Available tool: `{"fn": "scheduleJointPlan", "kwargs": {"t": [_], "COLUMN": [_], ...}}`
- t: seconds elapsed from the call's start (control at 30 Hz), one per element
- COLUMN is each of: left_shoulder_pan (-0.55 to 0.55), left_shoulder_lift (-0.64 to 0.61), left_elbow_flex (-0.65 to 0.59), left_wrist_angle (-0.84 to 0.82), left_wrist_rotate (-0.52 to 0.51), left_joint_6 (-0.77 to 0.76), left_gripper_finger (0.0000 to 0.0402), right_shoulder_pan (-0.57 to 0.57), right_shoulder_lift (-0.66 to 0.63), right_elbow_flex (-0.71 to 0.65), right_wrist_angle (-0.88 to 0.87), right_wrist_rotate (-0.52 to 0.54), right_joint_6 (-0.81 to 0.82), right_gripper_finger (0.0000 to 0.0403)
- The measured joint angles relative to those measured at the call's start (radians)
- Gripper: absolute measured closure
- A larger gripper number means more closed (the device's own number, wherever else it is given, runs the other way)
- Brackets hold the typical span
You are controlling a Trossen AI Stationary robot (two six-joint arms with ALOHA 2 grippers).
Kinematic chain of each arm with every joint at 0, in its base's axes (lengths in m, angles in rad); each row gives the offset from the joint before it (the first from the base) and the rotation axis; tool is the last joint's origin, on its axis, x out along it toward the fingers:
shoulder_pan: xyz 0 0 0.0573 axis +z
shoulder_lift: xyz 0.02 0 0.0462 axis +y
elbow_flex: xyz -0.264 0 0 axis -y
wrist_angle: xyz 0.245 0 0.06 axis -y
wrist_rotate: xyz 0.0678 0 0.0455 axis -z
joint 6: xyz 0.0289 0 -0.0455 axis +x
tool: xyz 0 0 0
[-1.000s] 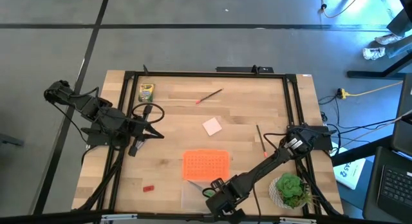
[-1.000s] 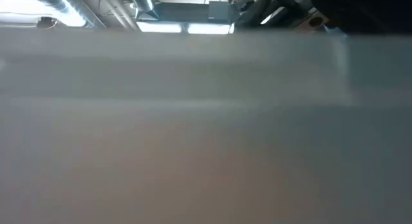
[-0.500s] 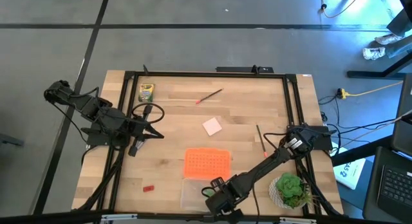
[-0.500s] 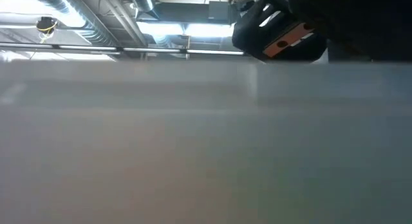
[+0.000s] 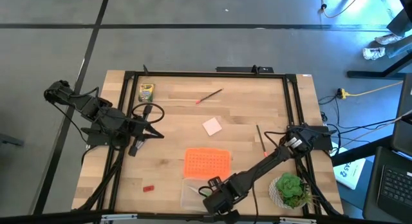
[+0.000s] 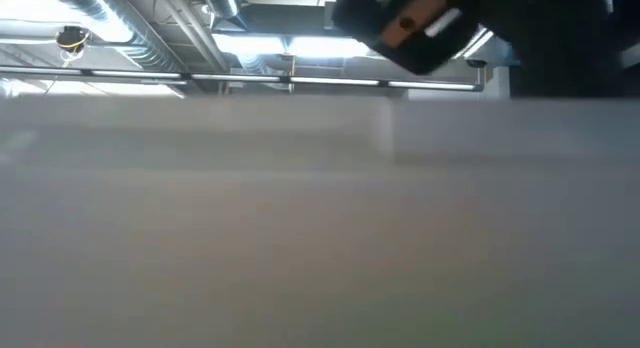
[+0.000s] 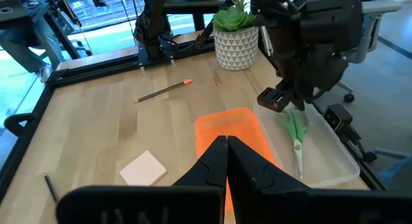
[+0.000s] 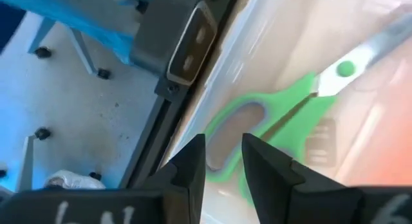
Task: Pack school essentials
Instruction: Put the dark blue pencil into the orange supply box
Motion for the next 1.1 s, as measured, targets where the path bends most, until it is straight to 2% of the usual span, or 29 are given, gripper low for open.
{"fn": "scheduleJointPlan", "kwargs": {"t": [0.13, 0.37, 0.53, 0.7, 1.0, 1.1], "left_shoulder_pan": [0.0, 0.0, 0.0, 0.0, 0.013, 0.033], "left_shoulder_lift": [0.0, 0.0, -0.009, -0.045, -0.099, -0.098], "left_elbow_flex": [0.0, 0.0, -0.001, -0.001, -0.001, -0.001], "left_wrist_angle": [0.0, -0.013, -0.014, -0.015, -0.043, -0.097], "left_wrist_rotate": [-0.006, -0.015, -0.018, -0.028, -0.125, -0.178], "left_joint_6": [0.0, 0.0, 0.0, -0.002, -0.006, -0.06], "left_gripper_finger": [0.0401, 0.0401, 0.0401, 0.0401, 0.0401, 0.0401], "right_shoulder_pan": [-0.012, -0.042, -0.09, -0.154, -0.244, -0.26], "right_shoulder_lift": [0.0, -0.008, -0.008, -0.126, -0.293, -0.348], "right_elbow_flex": [0.077, 0.288, 0.457, 0.379, 0.366, 0.365], "right_wrist_angle": [-0.115, -0.32, -0.489, -0.479, -0.747, -0.753], "right_wrist_rotate": [0.014, 0.218, 0.261, 0.281, 0.446, 0.49], "right_joint_6": [0.062, 0.153, 0.284, 0.413, 0.555, 0.552], "right_gripper_finger": [0.0298, 0.0298, 0.0298, 0.0298, 0.0298, 0.0298]}}
